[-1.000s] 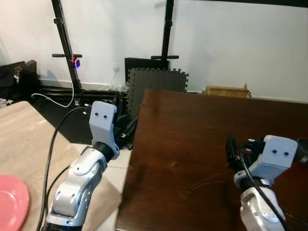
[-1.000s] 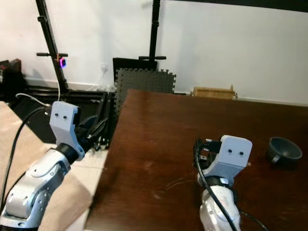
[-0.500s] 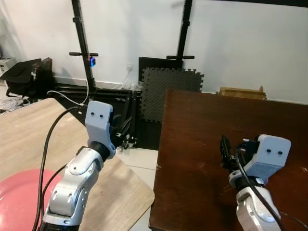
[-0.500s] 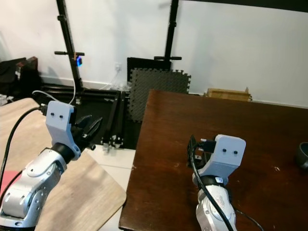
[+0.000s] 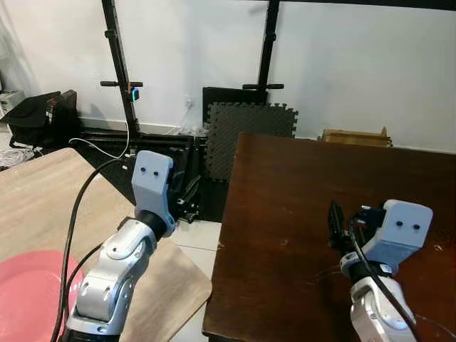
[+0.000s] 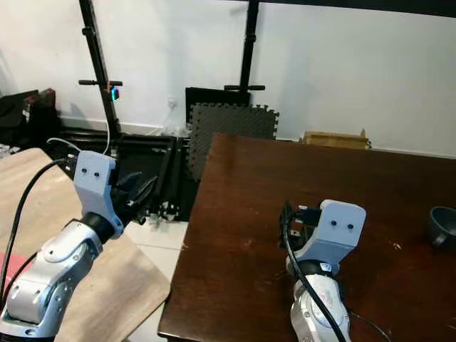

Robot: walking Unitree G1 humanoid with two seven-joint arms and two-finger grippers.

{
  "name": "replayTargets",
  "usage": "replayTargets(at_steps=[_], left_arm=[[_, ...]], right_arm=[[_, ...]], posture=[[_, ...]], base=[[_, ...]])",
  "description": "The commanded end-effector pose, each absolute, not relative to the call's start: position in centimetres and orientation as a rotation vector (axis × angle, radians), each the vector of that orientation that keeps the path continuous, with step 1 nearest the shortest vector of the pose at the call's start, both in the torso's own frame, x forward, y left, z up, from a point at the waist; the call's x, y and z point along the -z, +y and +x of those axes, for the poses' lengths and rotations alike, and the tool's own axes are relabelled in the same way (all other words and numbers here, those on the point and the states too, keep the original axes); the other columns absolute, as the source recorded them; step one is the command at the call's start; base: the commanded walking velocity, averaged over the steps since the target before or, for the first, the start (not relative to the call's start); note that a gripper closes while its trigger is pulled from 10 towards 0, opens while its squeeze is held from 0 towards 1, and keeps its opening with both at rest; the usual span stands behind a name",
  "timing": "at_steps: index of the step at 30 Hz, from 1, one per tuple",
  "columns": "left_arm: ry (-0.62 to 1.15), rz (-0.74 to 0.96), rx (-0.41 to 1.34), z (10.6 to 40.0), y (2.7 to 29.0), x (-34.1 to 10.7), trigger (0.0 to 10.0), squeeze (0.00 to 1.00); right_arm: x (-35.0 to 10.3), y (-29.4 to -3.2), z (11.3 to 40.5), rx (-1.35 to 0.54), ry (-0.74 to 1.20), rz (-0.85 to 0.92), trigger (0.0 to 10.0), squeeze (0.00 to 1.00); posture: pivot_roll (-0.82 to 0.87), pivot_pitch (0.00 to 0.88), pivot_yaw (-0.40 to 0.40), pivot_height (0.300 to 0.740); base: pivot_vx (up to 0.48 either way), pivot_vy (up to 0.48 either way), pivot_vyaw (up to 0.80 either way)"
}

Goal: Setting the table

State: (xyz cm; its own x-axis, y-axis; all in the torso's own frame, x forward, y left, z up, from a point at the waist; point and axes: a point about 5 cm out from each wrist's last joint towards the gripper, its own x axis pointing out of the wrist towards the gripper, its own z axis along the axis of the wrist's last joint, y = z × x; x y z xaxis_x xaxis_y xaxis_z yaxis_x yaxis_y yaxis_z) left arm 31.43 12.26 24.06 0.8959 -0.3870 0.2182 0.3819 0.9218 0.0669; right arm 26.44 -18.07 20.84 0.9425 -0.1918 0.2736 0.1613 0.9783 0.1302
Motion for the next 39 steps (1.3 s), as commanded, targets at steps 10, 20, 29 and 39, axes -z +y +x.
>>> replayTargets(at_steps=[10, 20, 29, 39], left_arm=[[-0.216, 0.036, 0.403, 31.34, 12.12, -23.56, 10.0, 0.00], [-0.215, 0.036, 0.409, 31.26, 11.82, -23.44, 10.0, 0.00], [-0.221, 0.037, 0.409, 31.23, 11.69, -23.54, 10.0, 0.00], [-0.223, 0.039, 0.408, 31.17, 11.65, -23.46, 10.0, 0.00]], right_arm=[[-20.53, -18.11, 26.53, 0.184, -0.278, 0.097, 10.0, 0.00], [-20.56, -18.10, 26.70, 0.176, -0.279, 0.093, 10.0, 0.00], [-20.69, -17.86, 26.99, 0.165, -0.283, 0.095, 10.0, 0.00], [-20.68, -17.75, 27.19, 0.155, -0.286, 0.095, 10.0, 0.00]], posture=[[0.00, 0.031, 0.025, 0.740], [0.00, 0.024, 0.019, 0.740], [0.01, 0.017, 0.017, 0.740], [0.02, 0.005, 0.014, 0.740]], base=[[0.000, 0.000, 0.00], [0.000, 0.000, 0.00], [0.000, 0.000, 0.00], [0.000, 0.000, 0.00]])
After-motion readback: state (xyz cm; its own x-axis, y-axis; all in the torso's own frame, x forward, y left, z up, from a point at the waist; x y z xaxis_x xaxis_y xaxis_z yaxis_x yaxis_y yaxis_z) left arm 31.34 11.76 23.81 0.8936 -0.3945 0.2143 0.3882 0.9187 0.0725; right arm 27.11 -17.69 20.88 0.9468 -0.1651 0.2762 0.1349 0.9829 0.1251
